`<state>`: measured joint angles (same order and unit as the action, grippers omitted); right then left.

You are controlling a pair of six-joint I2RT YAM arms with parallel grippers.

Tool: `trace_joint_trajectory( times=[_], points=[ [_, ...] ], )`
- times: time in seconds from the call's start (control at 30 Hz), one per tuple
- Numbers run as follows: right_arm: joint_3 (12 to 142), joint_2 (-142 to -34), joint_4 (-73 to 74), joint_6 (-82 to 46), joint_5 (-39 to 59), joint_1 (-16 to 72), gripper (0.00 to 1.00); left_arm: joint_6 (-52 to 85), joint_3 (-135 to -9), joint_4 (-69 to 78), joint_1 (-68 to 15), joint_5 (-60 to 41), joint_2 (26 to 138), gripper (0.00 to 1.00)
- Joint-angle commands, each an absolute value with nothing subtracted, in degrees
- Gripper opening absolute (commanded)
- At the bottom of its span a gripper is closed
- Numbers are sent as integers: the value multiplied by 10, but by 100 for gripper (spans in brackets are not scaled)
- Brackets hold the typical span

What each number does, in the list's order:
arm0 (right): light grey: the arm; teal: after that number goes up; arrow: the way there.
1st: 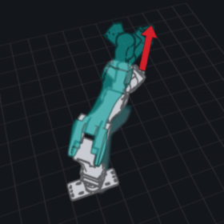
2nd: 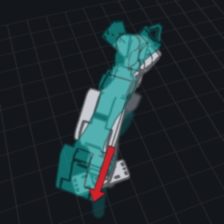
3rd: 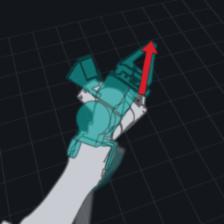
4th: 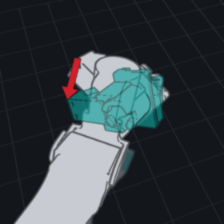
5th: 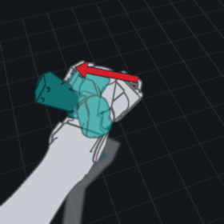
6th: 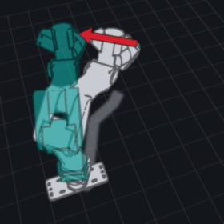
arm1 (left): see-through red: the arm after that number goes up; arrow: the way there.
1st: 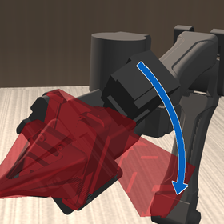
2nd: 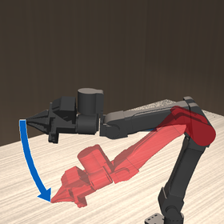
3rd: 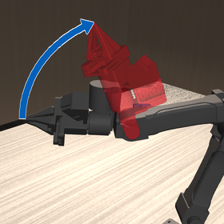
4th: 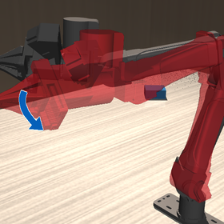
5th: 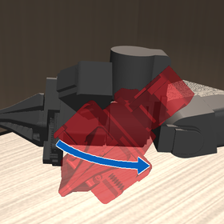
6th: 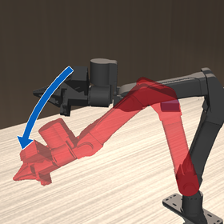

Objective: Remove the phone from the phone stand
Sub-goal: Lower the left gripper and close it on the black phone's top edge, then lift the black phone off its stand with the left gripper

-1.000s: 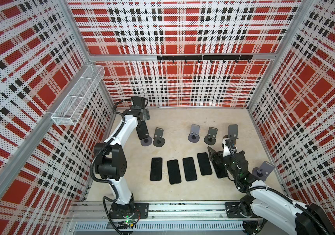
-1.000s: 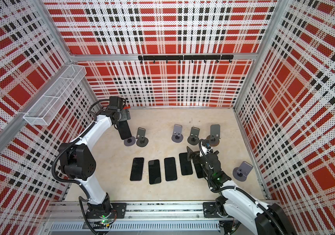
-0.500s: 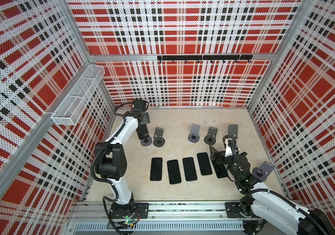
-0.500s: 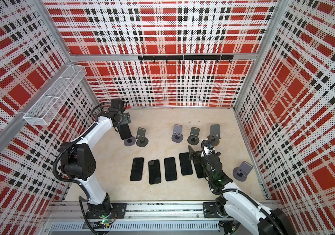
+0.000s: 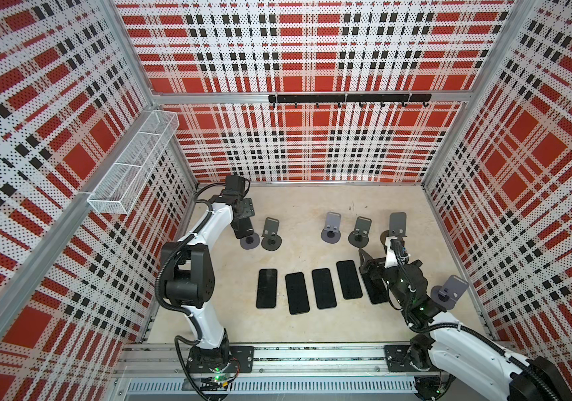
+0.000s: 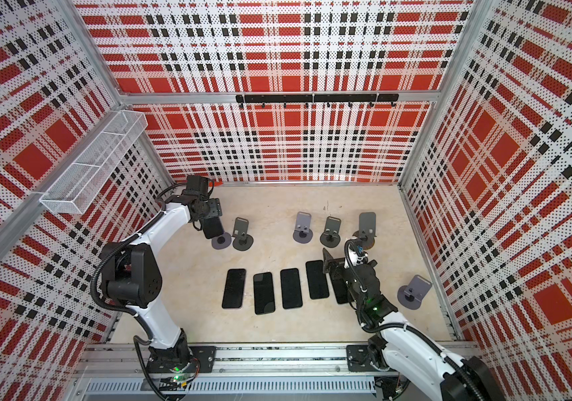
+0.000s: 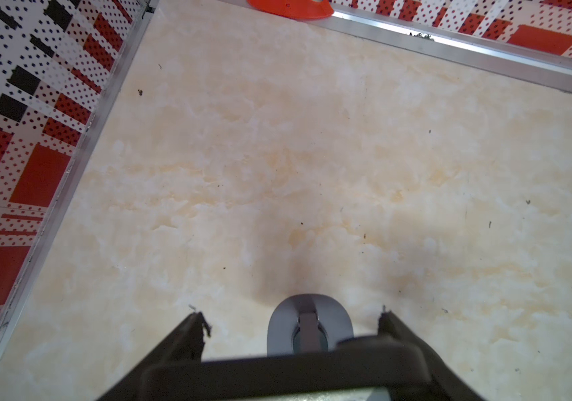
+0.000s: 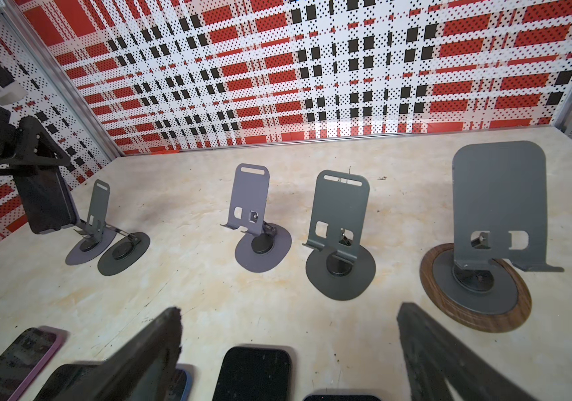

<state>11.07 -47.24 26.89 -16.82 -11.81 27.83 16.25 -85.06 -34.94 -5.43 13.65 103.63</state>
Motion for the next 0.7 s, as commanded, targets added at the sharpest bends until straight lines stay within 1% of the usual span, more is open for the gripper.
trace_joint_trajectory(
  times=[0.0, 0.2, 0.37, 0.67],
  points=[
    [105, -468, 279, -169, -122, 276, 100, 167, -843, -338, -51, 123, 1012, 81],
    [105, -470, 279, -168, -122, 276, 100, 172, -840, -338, -51, 119, 1006, 77],
    [106, -472, 280, -168, -122, 276, 100, 171, -839, -338, -51, 113, 1003, 76],
    [106, -475, 280, -168, -122, 276, 100, 167, -838, -338, -50, 93, 998, 69]
  ],
)
